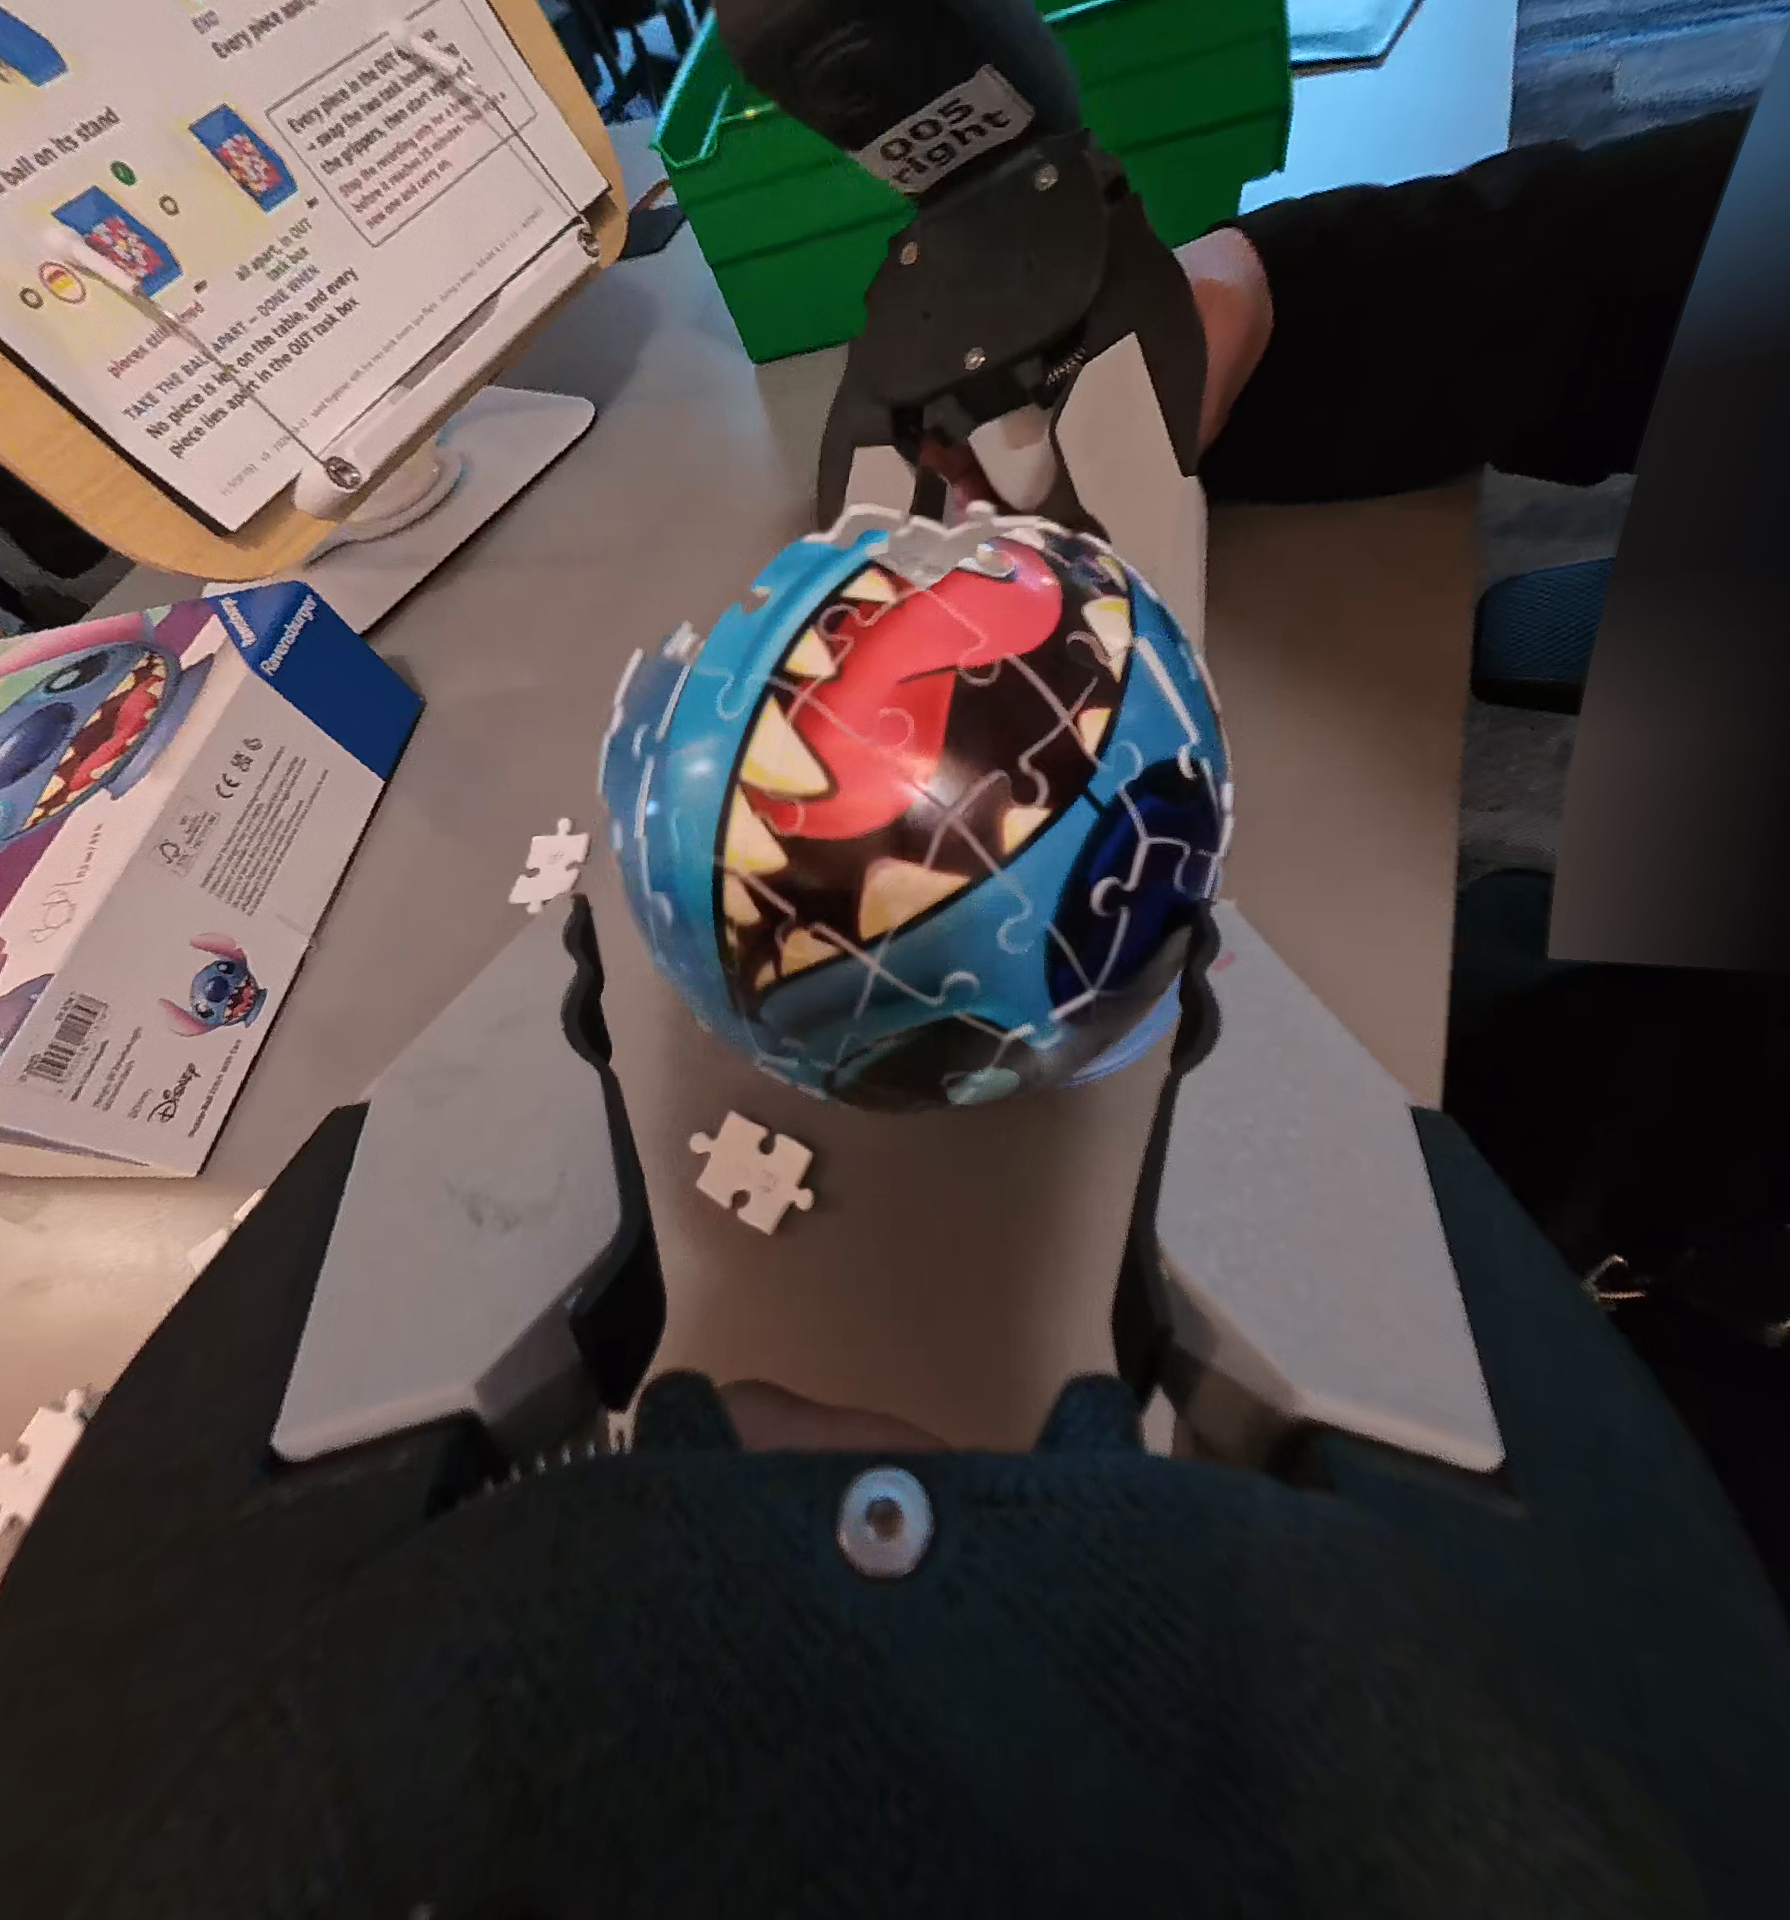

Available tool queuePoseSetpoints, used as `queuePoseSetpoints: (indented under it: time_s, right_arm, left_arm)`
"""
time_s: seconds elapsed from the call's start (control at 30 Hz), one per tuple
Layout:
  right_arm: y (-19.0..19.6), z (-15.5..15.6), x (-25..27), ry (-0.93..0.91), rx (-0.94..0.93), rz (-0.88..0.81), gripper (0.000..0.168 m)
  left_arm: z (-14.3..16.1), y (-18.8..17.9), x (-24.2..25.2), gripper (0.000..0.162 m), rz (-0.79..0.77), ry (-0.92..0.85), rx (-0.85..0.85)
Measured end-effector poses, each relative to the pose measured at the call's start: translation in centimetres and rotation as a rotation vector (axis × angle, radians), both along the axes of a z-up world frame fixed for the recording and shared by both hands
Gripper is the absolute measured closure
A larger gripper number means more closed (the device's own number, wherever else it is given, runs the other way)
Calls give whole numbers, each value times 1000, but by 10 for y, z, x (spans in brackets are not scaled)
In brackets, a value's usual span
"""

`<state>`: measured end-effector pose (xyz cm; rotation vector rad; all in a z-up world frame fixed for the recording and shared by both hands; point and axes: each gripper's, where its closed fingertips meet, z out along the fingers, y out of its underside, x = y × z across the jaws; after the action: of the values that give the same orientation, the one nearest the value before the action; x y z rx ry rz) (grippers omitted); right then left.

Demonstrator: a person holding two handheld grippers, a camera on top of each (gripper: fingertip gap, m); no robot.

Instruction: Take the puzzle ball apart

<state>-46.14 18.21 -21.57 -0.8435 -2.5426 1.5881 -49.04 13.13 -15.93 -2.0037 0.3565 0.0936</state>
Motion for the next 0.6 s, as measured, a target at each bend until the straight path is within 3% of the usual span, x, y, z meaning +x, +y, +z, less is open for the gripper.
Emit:
queuePoseSetpoints:
  time_s: [0.2,0.27,0.6]
  right_arm:
    - [2,-1,3,25,20,-3,77]
    - [3,-5,2,18,34,-8,75]
    - [22,-4,0,92,111,-111,82]
  left_arm:
    - [-14,2,-4,53,-42,-107,-27]
    - [-17,2,2,59,-73,-129,-33]
    - [-13,-5,11,61,-74,-36,-4]
